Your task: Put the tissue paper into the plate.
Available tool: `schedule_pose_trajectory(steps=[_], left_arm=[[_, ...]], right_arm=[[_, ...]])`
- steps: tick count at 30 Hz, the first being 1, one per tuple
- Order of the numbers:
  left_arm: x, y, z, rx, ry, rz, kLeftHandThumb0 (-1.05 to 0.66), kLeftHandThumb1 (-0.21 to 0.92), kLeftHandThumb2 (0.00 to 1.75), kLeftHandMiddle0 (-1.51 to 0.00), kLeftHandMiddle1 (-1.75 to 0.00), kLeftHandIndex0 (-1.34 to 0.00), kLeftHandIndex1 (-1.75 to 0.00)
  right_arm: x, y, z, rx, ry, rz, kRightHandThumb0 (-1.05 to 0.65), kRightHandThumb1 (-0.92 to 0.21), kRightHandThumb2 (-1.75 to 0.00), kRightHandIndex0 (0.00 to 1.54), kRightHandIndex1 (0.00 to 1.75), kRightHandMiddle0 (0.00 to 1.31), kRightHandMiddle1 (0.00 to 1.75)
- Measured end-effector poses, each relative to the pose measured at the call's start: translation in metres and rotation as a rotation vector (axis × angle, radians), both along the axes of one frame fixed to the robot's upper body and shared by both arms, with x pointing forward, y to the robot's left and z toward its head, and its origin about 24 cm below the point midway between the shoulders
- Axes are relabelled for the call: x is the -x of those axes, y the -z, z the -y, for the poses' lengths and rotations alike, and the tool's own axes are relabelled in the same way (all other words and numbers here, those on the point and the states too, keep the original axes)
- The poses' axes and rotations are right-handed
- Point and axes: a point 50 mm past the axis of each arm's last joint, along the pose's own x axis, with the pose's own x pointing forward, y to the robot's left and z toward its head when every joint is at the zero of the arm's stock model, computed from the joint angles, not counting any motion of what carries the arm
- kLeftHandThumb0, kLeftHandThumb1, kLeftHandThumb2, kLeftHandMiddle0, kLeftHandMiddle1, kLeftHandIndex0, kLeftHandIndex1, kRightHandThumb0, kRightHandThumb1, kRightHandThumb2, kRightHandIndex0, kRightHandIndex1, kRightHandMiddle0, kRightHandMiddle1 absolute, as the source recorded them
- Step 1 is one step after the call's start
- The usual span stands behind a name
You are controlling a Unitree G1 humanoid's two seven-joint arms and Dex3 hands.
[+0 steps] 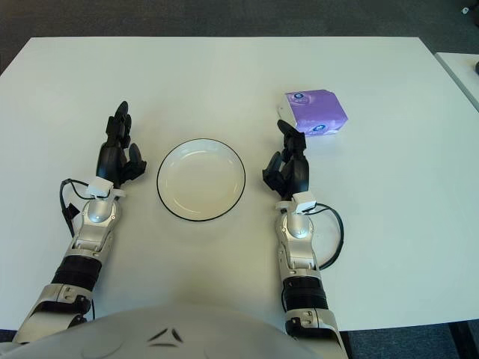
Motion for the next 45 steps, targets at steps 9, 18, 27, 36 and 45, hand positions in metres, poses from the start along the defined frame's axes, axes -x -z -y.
schedule_pose_trajectory(steps=[9,18,27,36,45], left_arm=[[-0.0001,0.0000,0.0000,0.000,0.000,0.000,-0.74,0.92,0.93,-0.16,0.00,0.00,-0.36],[-0.0001,-0.0002,0.0001,0.000,0.001,0.003,-0.73,0.92,0.93,-0.16,0.00,0.00,-0.36],[0.0000,-0.0004,0.0001,0.000,0.001,0.005,-0.74,0.92,0.92,-0.16,0.00,0.00,-0.35],[0.0000,-0.0003,0.0001,0.000,0.001,0.005,-0.74,0.92,0.94,-0.15,0.00,0.00,-0.32],[-0.0001,-0.0005,0.0005,0.001,0.002,0.005,-0.75,0.92,0.94,-0.15,0.00,0.00,-0.30]], right_arm=[[0.0000,0.0000,0.0000,0.000,0.000,0.000,-0.45,-0.92,-0.97,0.36,0.04,0.00,0.74],[0.0000,0.0000,0.0000,0.000,0.000,0.000,-0.45,-0.92,-0.97,0.36,0.04,0.00,0.73],[0.0001,0.0000,0.0000,0.000,0.000,0.000,-0.45,-0.92,-0.96,0.36,0.04,0.00,0.73],[0.0001,0.0001,0.0000,0.000,0.000,0.000,-0.45,-0.92,-0.97,0.36,0.04,0.00,0.73],[0.0013,-0.0006,0.0004,0.001,0.001,0.003,-0.45,-0.92,-0.96,0.36,0.05,0.00,0.74]])
